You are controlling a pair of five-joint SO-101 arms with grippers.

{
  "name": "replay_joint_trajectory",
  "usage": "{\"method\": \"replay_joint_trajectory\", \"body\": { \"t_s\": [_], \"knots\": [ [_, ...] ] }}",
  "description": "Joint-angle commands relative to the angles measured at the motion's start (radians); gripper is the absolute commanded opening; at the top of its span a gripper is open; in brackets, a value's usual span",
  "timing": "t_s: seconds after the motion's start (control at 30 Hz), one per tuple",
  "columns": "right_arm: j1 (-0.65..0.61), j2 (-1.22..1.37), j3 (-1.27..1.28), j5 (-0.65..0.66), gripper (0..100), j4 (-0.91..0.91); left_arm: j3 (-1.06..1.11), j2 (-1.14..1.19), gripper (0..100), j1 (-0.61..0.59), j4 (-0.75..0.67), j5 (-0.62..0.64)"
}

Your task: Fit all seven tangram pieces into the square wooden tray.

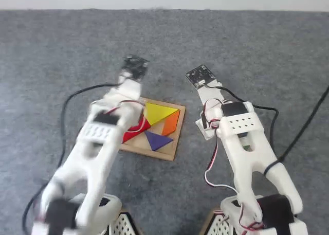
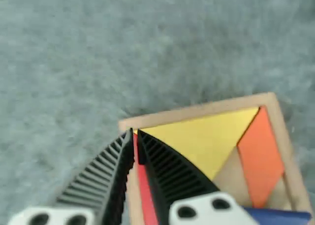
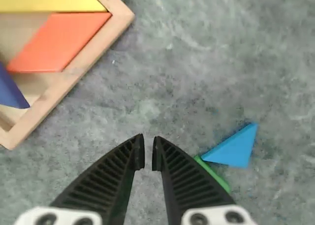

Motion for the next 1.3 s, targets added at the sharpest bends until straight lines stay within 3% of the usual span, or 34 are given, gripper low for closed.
{"method": "replay_joint_trajectory", "body": {
  "t_s": [0.0, 0.27, 0.4, 0.6, 0.93, 1.27],
  "knots": [
    [-0.067, -0.051, -0.020, -0.009, 4.0, 0.012, -0.102, 0.126, 1, 0.023, 0.020, -0.055],
    [-0.295, -0.061, 0.098, -0.043, 4.0, -0.081, -0.094, 0.110, 1, 0.026, 0.094, -0.054],
    [-0.381, -0.061, 0.166, -0.094, 4.0, -0.194, -0.168, 0.109, 1, -0.121, 0.161, 0.057],
    [-0.478, -0.056, 0.201, -0.100, 4.0, -0.269, -0.202, 0.115, 1, -0.318, 0.172, 0.106],
    [-0.464, -0.051, 0.229, -0.103, 4.0, -0.372, -0.205, 0.110, 1, -0.345, 0.176, 0.135],
    [-0.312, -0.050, 0.229, -0.101, 4.0, -0.484, -0.203, 0.110, 1, -0.345, 0.178, 0.133]
  ]
}}
